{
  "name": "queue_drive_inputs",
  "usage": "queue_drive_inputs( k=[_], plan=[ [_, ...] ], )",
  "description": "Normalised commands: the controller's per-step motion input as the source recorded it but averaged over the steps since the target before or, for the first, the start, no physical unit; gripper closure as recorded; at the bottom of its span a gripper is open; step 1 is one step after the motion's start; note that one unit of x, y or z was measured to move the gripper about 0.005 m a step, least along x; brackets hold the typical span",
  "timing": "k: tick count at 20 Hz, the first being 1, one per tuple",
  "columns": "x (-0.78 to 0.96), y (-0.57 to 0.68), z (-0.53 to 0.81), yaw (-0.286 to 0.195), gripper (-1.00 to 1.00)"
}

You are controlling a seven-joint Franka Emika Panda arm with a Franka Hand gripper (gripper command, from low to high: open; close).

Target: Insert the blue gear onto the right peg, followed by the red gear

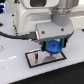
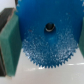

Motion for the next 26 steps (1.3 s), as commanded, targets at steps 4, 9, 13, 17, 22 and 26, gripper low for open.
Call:
queue_drive_inputs(
  k=[4,9,13,17,22,26],
  plan=[
    [0.29,0.00,-0.07,0.000,1.00],
    [0.32,0.00,-0.04,0.000,1.00],
    [0.29,0.02,-0.04,0.000,1.00],
    [0.28,0.10,0.00,0.000,1.00],
    [0.12,0.25,0.22,0.000,-1.00],
    [0.00,0.26,0.34,0.000,-1.00]
  ],
)
